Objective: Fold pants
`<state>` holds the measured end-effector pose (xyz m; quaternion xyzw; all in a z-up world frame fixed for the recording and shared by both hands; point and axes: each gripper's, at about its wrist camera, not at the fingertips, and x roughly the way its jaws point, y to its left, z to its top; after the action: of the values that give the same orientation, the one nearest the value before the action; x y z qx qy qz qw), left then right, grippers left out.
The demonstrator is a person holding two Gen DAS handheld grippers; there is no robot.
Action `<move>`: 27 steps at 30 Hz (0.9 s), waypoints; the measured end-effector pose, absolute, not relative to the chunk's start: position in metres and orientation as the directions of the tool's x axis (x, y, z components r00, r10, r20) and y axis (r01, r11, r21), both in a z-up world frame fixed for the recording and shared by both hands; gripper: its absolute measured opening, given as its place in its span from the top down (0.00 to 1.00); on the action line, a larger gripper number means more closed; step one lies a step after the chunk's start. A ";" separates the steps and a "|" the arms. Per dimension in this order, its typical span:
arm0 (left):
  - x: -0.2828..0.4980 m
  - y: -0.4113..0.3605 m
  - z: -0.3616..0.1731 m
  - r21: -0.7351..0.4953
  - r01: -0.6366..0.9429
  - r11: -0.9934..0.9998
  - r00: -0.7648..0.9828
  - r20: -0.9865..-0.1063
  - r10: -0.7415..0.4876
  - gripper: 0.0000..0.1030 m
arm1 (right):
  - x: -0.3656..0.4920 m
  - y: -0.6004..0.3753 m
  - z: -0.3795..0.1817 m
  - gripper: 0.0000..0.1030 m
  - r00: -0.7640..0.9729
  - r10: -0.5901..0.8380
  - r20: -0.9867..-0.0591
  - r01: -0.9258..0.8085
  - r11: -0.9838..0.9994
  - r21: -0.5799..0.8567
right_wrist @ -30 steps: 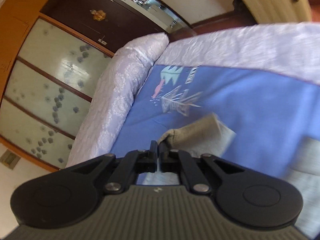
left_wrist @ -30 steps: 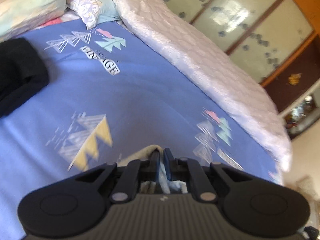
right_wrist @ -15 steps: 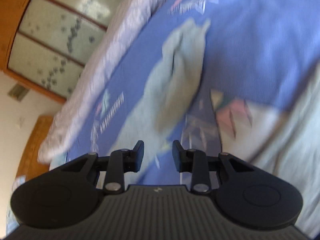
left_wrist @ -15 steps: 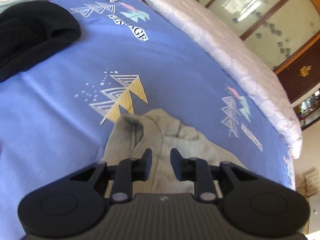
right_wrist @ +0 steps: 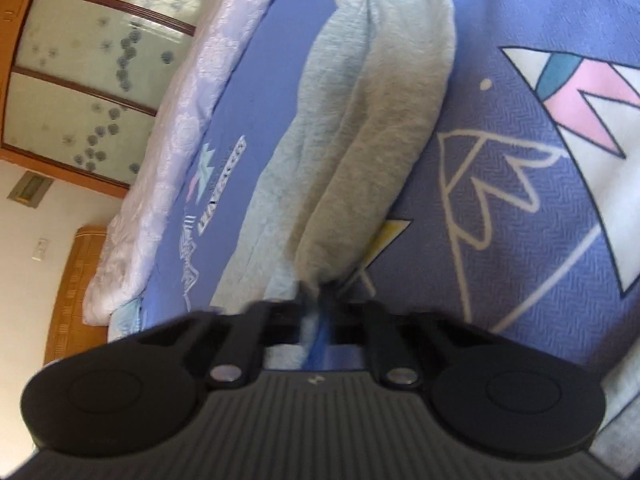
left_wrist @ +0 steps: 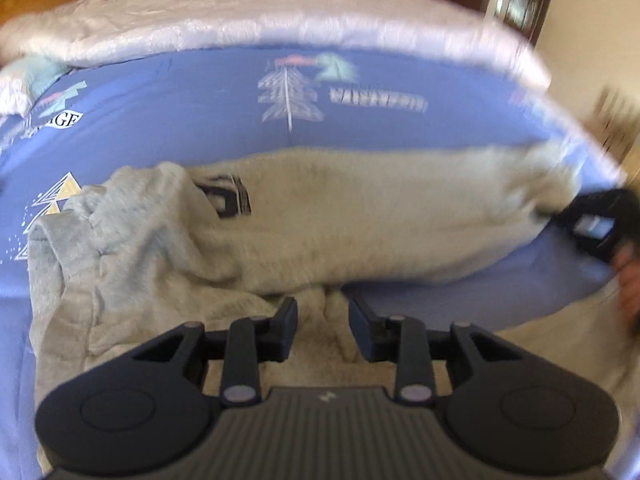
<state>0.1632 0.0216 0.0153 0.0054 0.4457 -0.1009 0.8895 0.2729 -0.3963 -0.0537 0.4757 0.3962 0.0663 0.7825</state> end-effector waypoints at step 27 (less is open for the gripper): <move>0.206 0.196 0.051 -0.160 -0.118 0.980 0.636 -0.770 -0.049 0.28 | 0.220 -0.448 0.017 0.68 0.805 0.219 -0.551 0.279 0.680 0.678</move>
<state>0.2060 0.1964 0.0506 -0.0978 0.4259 0.0192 0.8993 0.2200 -0.4480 0.0166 0.3994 0.3115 -0.0174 0.8621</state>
